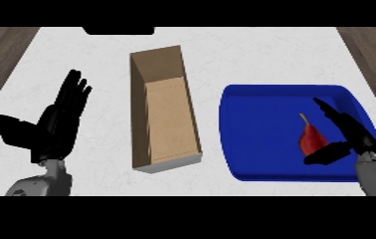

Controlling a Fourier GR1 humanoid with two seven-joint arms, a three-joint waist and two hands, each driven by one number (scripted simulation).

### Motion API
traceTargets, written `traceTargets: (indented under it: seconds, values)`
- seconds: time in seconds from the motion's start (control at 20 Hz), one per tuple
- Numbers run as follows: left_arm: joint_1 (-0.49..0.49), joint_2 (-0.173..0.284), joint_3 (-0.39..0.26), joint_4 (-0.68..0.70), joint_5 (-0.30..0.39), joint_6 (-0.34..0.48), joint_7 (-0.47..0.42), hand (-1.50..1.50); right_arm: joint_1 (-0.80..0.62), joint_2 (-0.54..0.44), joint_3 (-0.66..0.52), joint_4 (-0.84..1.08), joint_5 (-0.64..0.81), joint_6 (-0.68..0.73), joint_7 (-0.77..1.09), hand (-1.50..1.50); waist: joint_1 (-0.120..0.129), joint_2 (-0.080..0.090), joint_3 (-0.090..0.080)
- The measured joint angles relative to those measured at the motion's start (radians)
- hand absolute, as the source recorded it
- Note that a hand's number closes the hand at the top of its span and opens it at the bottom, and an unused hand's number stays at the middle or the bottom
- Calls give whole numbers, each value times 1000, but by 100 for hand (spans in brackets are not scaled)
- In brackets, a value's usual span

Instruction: Pick the pear from the tray and place it in the cardboard box

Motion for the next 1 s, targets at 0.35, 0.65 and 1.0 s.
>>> traceTargets:
  seconds: [0.35,0.65,1.0]
  values:
    - [-4,-6,3,-5,-9,0,8,0,-8,-4,32,37,79,-65,-104,150,1,-1,-2]
    - [-23,-1,11,-16,-3,-4,40,0,-24,86,124,-35,181,-157,-58,150,8,-3,-3]
    - [-54,-12,-43,-2,-2,-44,41,0,-193,318,436,-86,389,-239,130,150,146,1,-12]
